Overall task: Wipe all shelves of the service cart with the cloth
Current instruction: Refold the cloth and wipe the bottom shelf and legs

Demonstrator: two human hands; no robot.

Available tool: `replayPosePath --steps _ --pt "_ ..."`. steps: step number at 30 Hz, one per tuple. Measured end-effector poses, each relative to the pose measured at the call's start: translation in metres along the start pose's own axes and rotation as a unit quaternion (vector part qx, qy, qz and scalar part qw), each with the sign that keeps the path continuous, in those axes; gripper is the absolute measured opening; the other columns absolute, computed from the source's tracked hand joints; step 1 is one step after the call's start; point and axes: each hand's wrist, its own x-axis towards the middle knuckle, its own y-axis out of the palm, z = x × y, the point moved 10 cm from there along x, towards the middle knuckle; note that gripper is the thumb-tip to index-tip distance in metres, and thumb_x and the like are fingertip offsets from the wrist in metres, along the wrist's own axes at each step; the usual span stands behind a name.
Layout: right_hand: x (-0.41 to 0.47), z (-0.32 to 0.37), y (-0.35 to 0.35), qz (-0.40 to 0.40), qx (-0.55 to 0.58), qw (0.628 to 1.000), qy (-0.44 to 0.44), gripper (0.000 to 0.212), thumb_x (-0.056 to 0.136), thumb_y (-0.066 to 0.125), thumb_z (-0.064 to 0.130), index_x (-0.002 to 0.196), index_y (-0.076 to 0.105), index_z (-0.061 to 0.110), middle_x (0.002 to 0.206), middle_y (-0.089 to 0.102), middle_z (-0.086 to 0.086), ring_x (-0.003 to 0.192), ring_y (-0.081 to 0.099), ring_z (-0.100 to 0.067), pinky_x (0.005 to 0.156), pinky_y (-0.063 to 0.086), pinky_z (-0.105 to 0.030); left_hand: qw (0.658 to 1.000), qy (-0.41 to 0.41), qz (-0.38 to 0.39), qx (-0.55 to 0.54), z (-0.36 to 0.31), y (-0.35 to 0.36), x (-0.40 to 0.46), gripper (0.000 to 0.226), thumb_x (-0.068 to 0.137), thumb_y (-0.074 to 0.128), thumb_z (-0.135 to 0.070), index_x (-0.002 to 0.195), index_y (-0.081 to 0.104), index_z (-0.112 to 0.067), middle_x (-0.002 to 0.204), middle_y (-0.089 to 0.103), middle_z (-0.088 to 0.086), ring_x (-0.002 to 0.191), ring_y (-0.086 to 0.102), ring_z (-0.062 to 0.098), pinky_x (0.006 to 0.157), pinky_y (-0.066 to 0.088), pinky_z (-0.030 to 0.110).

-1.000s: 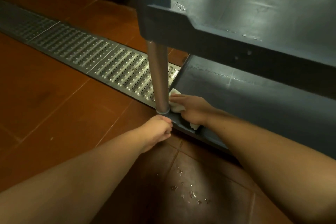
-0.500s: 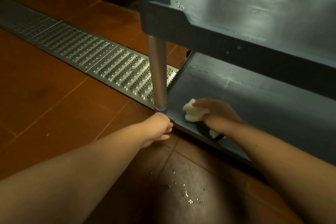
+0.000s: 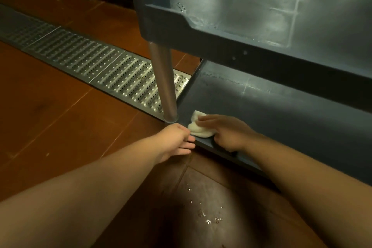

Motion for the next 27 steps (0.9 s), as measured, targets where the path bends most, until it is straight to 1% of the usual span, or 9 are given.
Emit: replayPosePath --steps 3,6,9,11,15,17,22,24,27 --pt "-0.025 -0.04 -0.025 -0.032 -0.02 0.997 0.071 0.047 0.095 0.055 0.027 0.136 0.054 0.05 0.145 0.05 0.018 0.129 0.051 -0.01 0.103 0.04 -0.025 1.0 0.0 0.012 -0.023 -0.001 0.008 0.002 0.018 0.095 0.041 -0.003 0.109 0.052 -0.006 0.113 0.065 0.016 0.101 0.068 0.027 0.085 0.056 0.039" --pt "-0.045 -0.068 -0.058 -0.109 0.132 0.976 0.132 0.036 0.094 0.06 0.016 0.124 0.064 0.036 0.123 0.064 0.006 0.105 0.062 -0.013 0.084 0.047 -0.019 1.0 -0.005 0.024 -0.014 0.0 0.018 0.004 0.024 0.094 0.041 -0.001 0.113 0.055 -0.005 0.113 0.066 0.017 0.101 0.069 0.028 0.089 0.056 0.041" --pt "-0.053 -0.071 -0.062 -0.142 0.486 0.851 0.143 0.032 0.085 0.058 0.011 0.109 0.061 0.032 0.111 0.067 -0.008 0.091 0.068 -0.019 0.078 0.059 -0.035 0.998 -0.002 0.054 0.013 -0.003 0.038 0.001 0.029 0.095 0.049 -0.005 0.124 0.052 -0.006 0.116 0.065 0.015 0.105 0.067 0.026 0.094 0.054 0.039" --pt "-0.051 -0.055 -0.054 -0.127 0.647 0.745 0.1 0.034 0.079 0.051 0.003 0.109 0.061 0.017 0.097 0.068 -0.012 0.077 0.07 -0.02 0.063 0.06 -0.03 0.997 0.009 0.072 0.002 -0.007 0.052 0.001 0.043 0.094 0.059 -0.014 0.134 0.046 -0.011 0.124 0.062 0.012 0.113 0.062 0.024 0.098 0.051 0.037" --pt "-0.044 -0.038 -0.036 -0.152 0.737 0.654 0.079 0.034 0.094 0.045 0.002 0.124 0.057 0.014 0.103 0.07 -0.013 0.085 0.072 -0.025 0.066 0.06 -0.036 0.982 0.018 0.165 -0.086 -0.017 0.086 -0.003 0.053 0.089 0.065 -0.035 0.135 0.047 -0.015 0.13 0.062 0.008 0.119 0.06 0.027 0.106 0.043 0.047" --pt "-0.042 -0.037 -0.025 -0.17 0.721 0.663 0.103 0.03 0.104 0.04 0.009 0.126 0.057 0.022 0.114 0.069 -0.011 0.097 0.071 -0.027 0.076 0.06 -0.04 0.98 0.036 0.172 -0.094 -0.022 0.093 -0.007 0.043 0.09 0.065 -0.031 0.127 0.051 -0.017 0.124 0.066 0.007 0.112 0.065 0.025 0.101 0.048 0.049" --pt "-0.041 -0.044 -0.031 -0.171 0.491 0.847 0.107 0.02 0.103 0.054 0.018 0.123 0.059 0.017 0.115 0.07 -0.005 0.104 0.068 -0.022 0.081 0.058 -0.027 0.989 0.087 0.073 -0.092 -0.029 0.067 -0.002 0.04 0.085 0.071 -0.014 0.12 0.05 -0.018 0.117 0.064 0.011 0.102 0.068 0.026 0.081 0.059 0.044" --pt "-0.055 -0.063 -0.055 -0.262 0.35 0.89 0.127 0.019 0.095 0.065 0.018 0.112 0.058 0.019 0.118 0.066 -0.01 0.105 0.064 -0.022 0.089 0.055 -0.036 0.99 0.133 0.034 0.006 -0.039 0.053 -0.004 0.044 0.084 0.069 -0.013 0.123 0.049 -0.019 0.113 0.064 0.011 0.099 0.068 0.027 0.079 0.059 0.041" --pt "-0.073 -0.052 -0.099 -0.351 0.106 0.929 0.047 0.053 0.083 0.073 0.019 0.132 0.054 0.013 0.139 0.051 -0.009 0.127 0.048 -0.022 0.109 0.041 -0.04 0.953 0.228 -0.007 0.201 -0.062 0.045 -0.011 0.053 0.077 0.073 -0.016 0.124 0.049 -0.022 0.107 0.064 0.001 0.096 0.064 0.016 0.075 0.055 0.028"
